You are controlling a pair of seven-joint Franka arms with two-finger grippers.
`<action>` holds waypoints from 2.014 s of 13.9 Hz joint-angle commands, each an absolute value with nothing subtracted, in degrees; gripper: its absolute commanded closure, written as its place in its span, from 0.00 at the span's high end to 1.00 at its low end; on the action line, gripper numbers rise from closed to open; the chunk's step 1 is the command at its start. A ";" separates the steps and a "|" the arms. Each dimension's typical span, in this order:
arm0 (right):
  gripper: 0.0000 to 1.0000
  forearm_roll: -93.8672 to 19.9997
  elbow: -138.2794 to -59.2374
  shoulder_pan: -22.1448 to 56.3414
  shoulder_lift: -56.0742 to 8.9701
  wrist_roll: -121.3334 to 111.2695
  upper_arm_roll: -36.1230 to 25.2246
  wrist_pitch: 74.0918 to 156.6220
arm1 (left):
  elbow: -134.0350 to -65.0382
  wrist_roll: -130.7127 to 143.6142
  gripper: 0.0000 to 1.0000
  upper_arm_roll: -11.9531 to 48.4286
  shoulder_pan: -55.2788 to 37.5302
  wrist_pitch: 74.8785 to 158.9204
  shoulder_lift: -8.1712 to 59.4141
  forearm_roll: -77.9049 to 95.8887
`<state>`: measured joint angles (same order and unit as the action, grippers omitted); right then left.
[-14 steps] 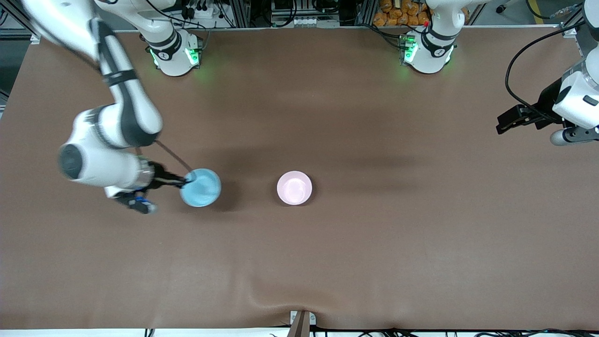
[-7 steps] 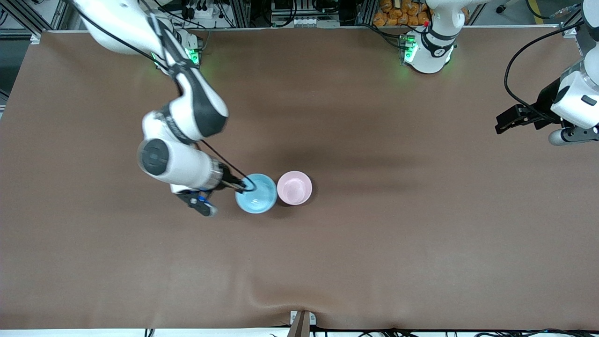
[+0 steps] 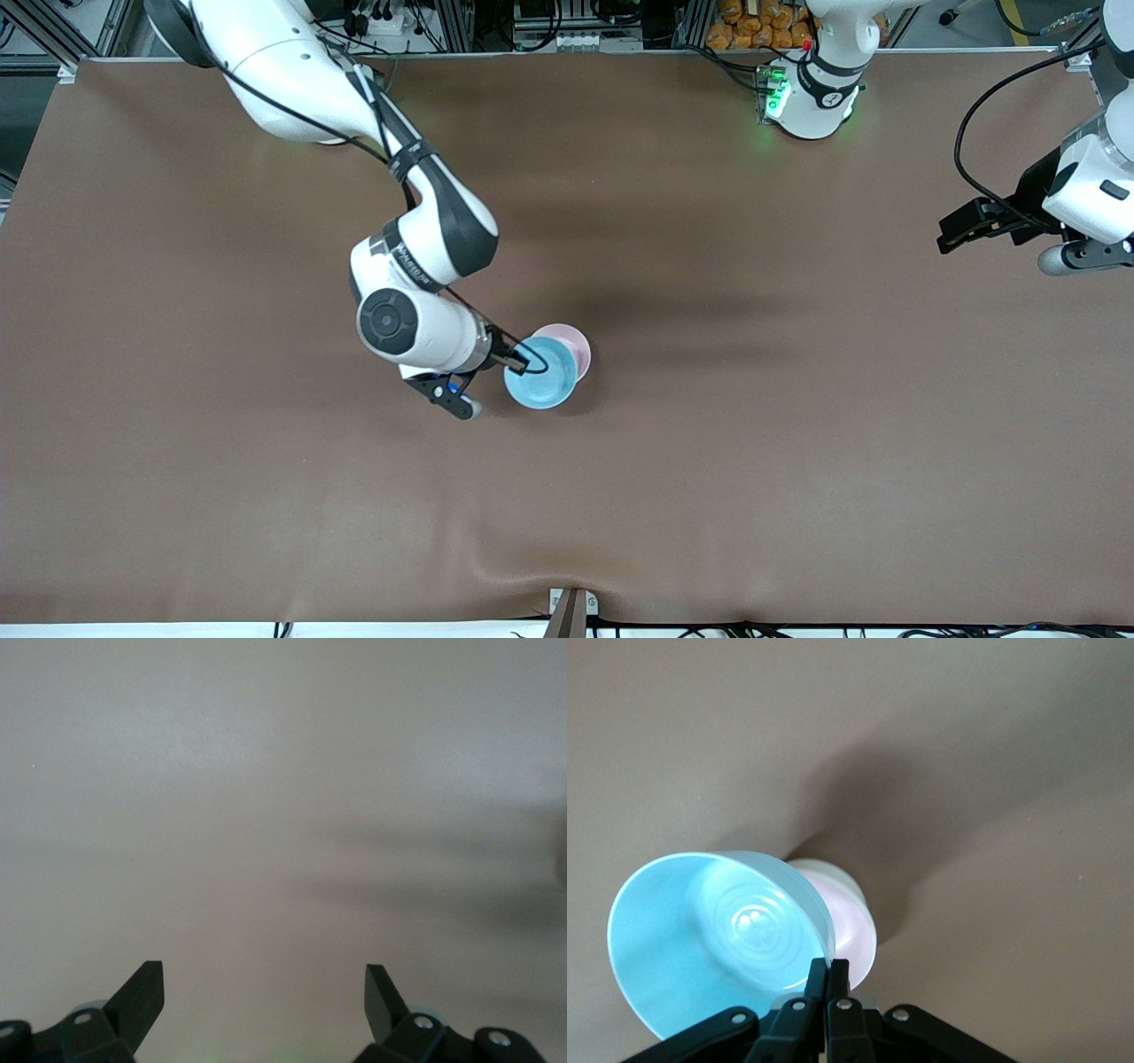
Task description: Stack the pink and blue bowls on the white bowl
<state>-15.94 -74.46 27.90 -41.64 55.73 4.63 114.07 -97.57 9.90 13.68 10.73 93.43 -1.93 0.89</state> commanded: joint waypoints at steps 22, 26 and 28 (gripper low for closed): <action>1.00 -16.79 -81.31 30.15 -39.38 55.89 3.78 118.41 | -97.30 8.17 1.00 13.89 11.34 93.16 -2.99 2.20; 1.00 -16.17 -72.63 25.24 -38.15 55.11 3.52 106.03 | -97.29 8.17 1.00 13.89 11.16 93.16 -2.99 2.20; 1.00 -16.08 -67.61 21.99 -38.14 52.93 3.43 101.27 | -97.21 8.17 1.00 13.97 11.34 93.16 -3.16 2.20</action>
